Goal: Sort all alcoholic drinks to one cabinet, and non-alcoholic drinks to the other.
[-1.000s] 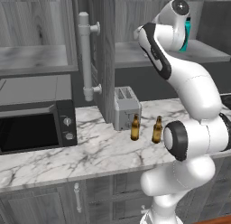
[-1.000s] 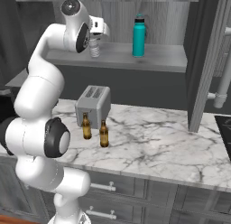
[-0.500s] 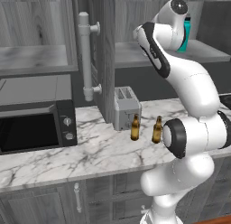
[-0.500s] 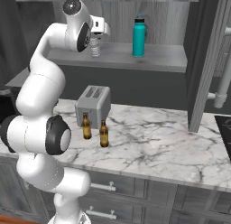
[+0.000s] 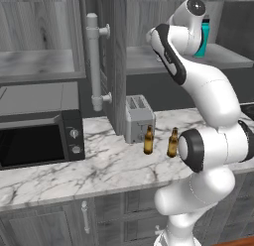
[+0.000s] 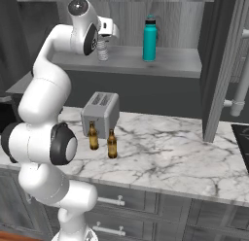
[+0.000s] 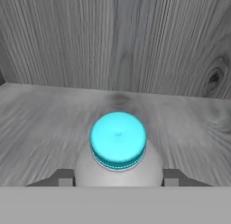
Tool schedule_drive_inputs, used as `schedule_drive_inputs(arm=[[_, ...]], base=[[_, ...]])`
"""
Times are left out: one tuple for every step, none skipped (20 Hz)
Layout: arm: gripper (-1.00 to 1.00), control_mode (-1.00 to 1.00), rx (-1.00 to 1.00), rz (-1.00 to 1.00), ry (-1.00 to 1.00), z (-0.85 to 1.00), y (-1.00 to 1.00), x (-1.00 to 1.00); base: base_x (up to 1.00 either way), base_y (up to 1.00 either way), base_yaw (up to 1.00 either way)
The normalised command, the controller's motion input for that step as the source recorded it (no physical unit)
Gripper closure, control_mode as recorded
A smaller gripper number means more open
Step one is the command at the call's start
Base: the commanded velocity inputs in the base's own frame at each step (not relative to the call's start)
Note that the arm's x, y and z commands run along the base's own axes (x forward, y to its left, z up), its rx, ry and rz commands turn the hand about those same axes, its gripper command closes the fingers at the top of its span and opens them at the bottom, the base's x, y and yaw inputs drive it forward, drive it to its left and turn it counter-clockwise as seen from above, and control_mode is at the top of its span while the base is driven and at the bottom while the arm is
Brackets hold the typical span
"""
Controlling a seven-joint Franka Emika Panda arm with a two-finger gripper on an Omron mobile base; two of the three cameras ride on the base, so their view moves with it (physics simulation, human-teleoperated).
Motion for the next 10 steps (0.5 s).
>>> schedule_drive_inputs(arm=[[-1.0,-1.0,0.0,0.0,0.0,0.0,0.0,0.06],[-1.0,-1.0,0.0,0.0,0.0,0.0,0.0,0.06],[-1.0,-1.0,0.0,0.0,0.0,0.0,0.0,0.05],[-1.0,-1.0,0.0,0.0,0.0,0.0,0.0,0.05],[-1.0,-1.0,0.0,0.0,0.0,-0.01,0.0,0.05],[-1.0,-1.0,0.0,0.0,0.0,-0.01,0.0,0.05],[-1.0,-1.0,0.0,0.0,0.0,0.0,0.0,0.04],[-1.0,-1.0,0.0,0.0,0.0,0.0,0.0,0.06],[-1.0,-1.0,0.0,0.0,0.0,0.0,0.0,0.07],[-1.0,-1.0,0.0,0.0,0.0,0.0,0.0,0.06]], base=[[0.0,0.0,0.0],[0.0,0.0,0.0],[0.0,0.0,0.0],[0.0,0.0,0.0],[0.0,0.0,0.0],[0.0,0.0,0.0],[0.0,0.0,0.0],[0.0,0.0,0.0],[0.0,0.0,0.0],[0.0,0.0,0.0]])
